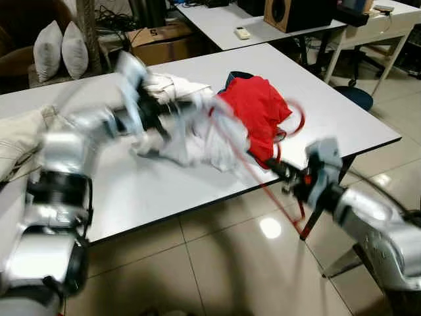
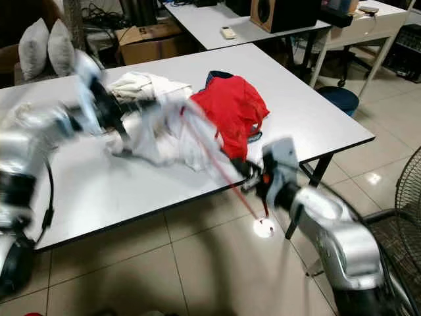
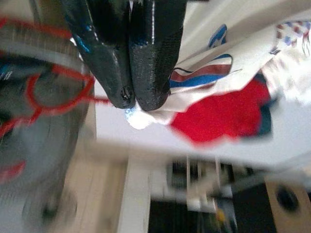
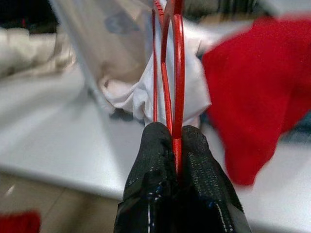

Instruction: Hang hanger

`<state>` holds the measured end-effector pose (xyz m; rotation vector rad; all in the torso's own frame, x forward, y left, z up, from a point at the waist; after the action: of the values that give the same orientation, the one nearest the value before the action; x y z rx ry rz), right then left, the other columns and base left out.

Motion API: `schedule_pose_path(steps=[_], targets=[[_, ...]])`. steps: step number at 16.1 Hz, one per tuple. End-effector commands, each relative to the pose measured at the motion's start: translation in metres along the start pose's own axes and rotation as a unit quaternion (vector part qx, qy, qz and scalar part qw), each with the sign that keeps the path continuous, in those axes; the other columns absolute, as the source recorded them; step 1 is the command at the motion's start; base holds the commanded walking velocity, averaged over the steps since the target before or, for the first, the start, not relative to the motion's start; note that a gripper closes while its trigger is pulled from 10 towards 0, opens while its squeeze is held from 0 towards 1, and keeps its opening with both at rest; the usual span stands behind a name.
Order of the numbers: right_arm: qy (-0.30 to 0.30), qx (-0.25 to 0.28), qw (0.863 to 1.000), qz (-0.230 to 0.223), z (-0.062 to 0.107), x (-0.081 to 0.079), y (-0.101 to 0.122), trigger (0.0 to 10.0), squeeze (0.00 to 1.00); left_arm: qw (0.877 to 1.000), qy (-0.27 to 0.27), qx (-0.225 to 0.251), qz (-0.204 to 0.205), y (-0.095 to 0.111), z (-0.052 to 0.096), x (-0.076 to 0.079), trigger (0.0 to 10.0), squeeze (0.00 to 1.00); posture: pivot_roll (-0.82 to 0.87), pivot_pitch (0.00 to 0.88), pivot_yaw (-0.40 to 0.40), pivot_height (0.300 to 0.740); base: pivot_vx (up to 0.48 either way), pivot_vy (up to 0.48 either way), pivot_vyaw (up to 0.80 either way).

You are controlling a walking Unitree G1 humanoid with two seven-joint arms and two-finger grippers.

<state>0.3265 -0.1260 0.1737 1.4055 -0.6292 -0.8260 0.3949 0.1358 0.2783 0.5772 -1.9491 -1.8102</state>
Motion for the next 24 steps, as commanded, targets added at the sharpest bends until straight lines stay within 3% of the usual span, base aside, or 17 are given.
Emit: schedule_pose_path(steps=[1,2,3,4,5,6,7,8,10,13,17,20,22,24], targets=[[0.002,0.090,0.996,0.015,0.004,-0.001,0.048,10.0,0.00,0.996,-0.002,0.082,-0.039,0.064,0.018,-0.003,0.0,0.00,-0.19,0.000,0.080,0.740,0.000,0.000,0.00],[0.004,0.128,0.992,0.003,0.006,-0.001,0.069,10.0,0.00,0.990,-0.006,0.136,-0.047,0.099,0.025,-0.001,0.0,0.00,-0.18,0.000,0.077,0.740,0.000,0.000,0.00],[0.001,0.134,0.991,-0.010,0.007,0.001,0.071,10.0,0.00,0.985,-0.011,0.169,-0.043,0.118,0.027,0.003,0.0,0.00,-0.18,0.000,0.076,0.740,0.000,0.000,0.00],[-0.004,0.112,0.994,-0.018,0.005,0.003,0.057,10.0,0.00,0.986,-0.022,0.160,-0.047,0.115,0.019,0.011,0.0,0.00,-0.18,0.000,0.076,0.740,0.000,0.000,0.00],[-0.015,0.077,0.997,-0.022,0.003,0.006,0.038,10.0,0.00,0.990,-0.034,0.124,-0.057,0.096,0.008,0.020,0.0,0.00,-0.18,0.000,0.070,0.740,0.000,0.000,0.00],[-0.020,0.045,0.998,-0.032,0.002,0.006,0.018,10.0,0.00,0.995,-0.029,0.086,-0.041,0.067,-0.004,0.020,0.8,0.00,-0.18,0.000,0.071,0.740,0.000,0.000,0.00],[-0.022,0.026,0.998,-0.045,0.004,0.005,0.006,10.0,0.00,0.998,-0.018,0.054,-0.029,0.044,-0.012,0.018,0.6,0.00,-0.18,0.000,0.072,0.740,0.000,0.000,0.00],[-0.021,0.012,0.998,-0.053,0.006,0.003,-0.003,10.0,0.00,0.998,-0.021,0.036,-0.037,0.032,-0.016,0.021,0.0,0.00,-0.18,0.000,0.072,0.740,0.000,0.000,0.00],[-0.012,-0.012,0.998,-0.061,0.011,-0.003,-0.016,10.0,0.00,0.999,-0.003,0.024,-0.028,0.019,-0.022,0.019,1.1,0.00,-0.19,0.000,0.076,0.740,0.000,0.000,0.00],[0.038,-0.037,0.996,-0.066,0.022,-0.023,-0.028,10.0,0.00,0.998,0.048,0.011,-0.050,0.009,-0.029,0.007,0.0,0.00,-0.20,0.000,0.085,0.740,0.000,0.000,0.00],[0.082,-0.023,0.995,-0.061,0.029,-0.038,-0.022,10.0,0.00,0.998,0.044,0.015,-0.045,0.008,-0.034,0.012,0.0,0.00,-0.20,0.000,0.089,0.740,0.000,0.000,0.00],[0.080,-0.005,0.995,-0.061,0.025,-0.037,-0.015,10.0,0.00,0.998,0.010,-0.016,-0.065,-0.005,-0.033,0.024,0.0,0.00,-0.19,0.000,0.082,0.740,0.000,0.000,0.00],[0.051,-0.004,0.997,-0.063,0.019,-0.024,-0.016,10.0,0.00,0.996,-0.050,-0.031,-0.068,-0.011,-0.028,0.044,0.0,0.00,-0.19,0.000,0.081,0.740,0.000,0.000,0.00],[0.022,-0.010,0.998,-0.064,0.014,-0.011,-0.019,10.0,0.00,0.993,-0.077,-0.046,-0.073,-0.016,-0.024,0.054,0.0,0.00,-0.18,0.000,0.075,0.740,0.000,0.000,0.00]])
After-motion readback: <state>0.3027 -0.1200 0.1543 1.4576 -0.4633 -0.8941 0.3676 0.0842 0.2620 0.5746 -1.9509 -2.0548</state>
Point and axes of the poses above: a point about 5 cm out from each wrist's last joint towards the gripper, its own z axis pointing back from the gripper into the wrist, its own y axis along the axis of the wrist's last joint, x = y × z, the point moved 6 cm from there along -z, pointing out of the wrist towards the gripper, and after that the axes turned 1 degree about -z, right-handed, at the moved point
